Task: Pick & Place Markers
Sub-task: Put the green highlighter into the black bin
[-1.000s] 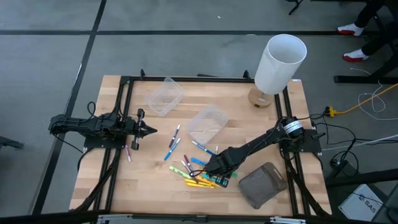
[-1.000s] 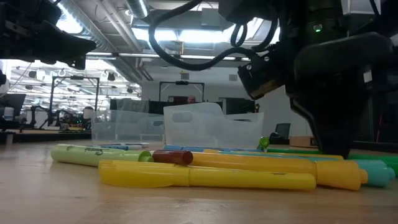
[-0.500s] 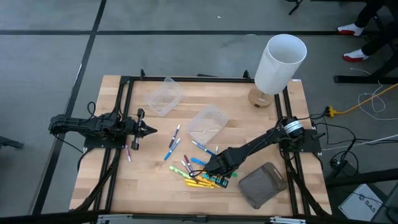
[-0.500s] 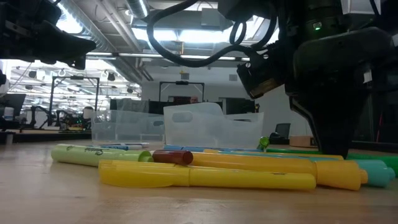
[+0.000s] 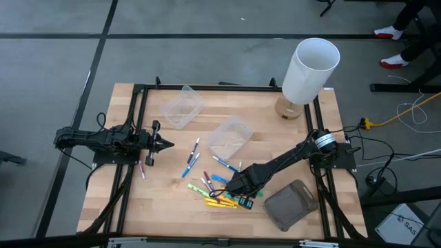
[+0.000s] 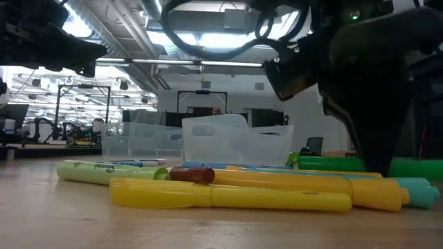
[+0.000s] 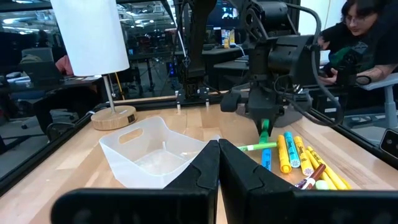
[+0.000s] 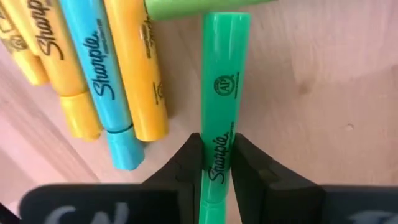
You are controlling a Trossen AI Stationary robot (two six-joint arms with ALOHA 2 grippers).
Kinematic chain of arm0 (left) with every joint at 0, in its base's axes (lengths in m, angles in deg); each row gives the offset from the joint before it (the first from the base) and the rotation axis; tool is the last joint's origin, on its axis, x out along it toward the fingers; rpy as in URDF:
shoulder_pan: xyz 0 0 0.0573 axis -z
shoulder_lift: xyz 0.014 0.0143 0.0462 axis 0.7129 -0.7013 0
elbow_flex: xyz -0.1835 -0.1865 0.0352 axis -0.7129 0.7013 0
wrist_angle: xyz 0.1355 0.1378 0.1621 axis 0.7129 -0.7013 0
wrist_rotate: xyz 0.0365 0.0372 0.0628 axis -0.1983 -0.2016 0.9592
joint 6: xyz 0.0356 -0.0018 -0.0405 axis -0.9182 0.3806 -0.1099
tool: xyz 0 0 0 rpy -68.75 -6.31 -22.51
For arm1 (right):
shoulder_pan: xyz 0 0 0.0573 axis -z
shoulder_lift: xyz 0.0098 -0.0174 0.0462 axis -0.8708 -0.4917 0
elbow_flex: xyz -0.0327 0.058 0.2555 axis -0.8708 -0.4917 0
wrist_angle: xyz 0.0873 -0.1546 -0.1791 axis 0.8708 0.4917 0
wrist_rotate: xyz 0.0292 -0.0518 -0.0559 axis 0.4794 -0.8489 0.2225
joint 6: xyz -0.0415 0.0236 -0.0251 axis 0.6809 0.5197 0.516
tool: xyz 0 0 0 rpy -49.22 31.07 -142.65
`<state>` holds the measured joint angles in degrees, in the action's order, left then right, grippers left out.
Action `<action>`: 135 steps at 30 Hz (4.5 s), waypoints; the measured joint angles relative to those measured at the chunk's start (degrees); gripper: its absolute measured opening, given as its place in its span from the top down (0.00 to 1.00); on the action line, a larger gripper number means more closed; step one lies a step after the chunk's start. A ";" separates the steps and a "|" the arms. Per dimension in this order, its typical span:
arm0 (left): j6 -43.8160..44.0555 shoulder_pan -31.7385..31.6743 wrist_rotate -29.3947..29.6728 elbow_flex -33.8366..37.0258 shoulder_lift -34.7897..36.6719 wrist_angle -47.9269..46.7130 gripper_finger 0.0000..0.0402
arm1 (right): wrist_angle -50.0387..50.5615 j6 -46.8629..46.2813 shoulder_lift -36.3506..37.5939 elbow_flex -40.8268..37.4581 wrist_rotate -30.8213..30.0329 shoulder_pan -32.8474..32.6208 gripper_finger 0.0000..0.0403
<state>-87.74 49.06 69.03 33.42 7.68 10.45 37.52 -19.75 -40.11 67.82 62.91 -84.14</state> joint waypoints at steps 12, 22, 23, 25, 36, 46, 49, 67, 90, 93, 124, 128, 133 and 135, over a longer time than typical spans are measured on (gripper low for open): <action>0.00 0.01 0.00 -0.01 0.00 0.00 0.99 | 5.47 2.80 0.11 4.60 -3.38 0.04 0.85; 0.00 0.01 0.00 -0.01 0.00 0.00 0.99 | 11.96 6.79 1.05 7.30 -4.39 0.04 0.85; 0.00 0.01 0.00 -0.01 0.00 -0.01 0.99 | 12.75 7.41 1.05 7.72 -5.07 0.04 0.85; 0.00 0.01 0.00 0.00 0.00 0.00 0.99 | 13.50 8.71 1.05 8.93 -6.13 0.04 0.85; 0.00 0.01 0.00 0.01 0.00 0.00 0.99 | 22.17 14.87 1.05 18.04 -10.97 0.04 0.85; 0.00 -0.01 0.00 0.00 0.00 -0.01 0.99 | 25.95 17.93 3.89 23.24 -14.39 0.04 0.85; 0.00 -0.01 0.00 0.01 0.00 0.00 0.99 | 26.49 18.10 5.70 23.26 -15.58 -0.10 0.85; 0.00 -0.01 0.00 0.01 0.00 0.00 0.99 | 34.00 20.50 11.67 23.24 -17.82 -5.30 0.85; 0.00 0.00 0.01 0.00 0.00 -0.01 0.99 | 32.55 21.70 21.42 8.06 -13.86 -9.53 0.85; 0.00 -0.01 0.00 0.00 0.00 -0.02 0.99 | 30.29 21.68 24.14 2.64 -11.32 -10.93 0.85; 0.00 0.00 0.00 -0.01 0.00 0.00 0.99 | 7.77 27.67 26.56 -17.08 -1.60 -20.70 0.85; 0.00 0.01 0.00 0.01 0.00 0.00 0.99 | 5.28 27.87 26.55 -20.17 -1.63 -21.24 0.85; 0.00 0.01 0.00 0.01 0.00 0.00 0.99 | 3.34 28.11 26.51 -23.88 -1.63 -21.24 0.85; 0.00 0.00 0.00 0.01 0.00 0.00 0.99 | 3.15 28.13 26.51 -24.54 -1.65 -21.24 0.85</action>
<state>-87.74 49.06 69.03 33.43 7.68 10.45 40.67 8.39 -13.60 43.28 61.27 -105.39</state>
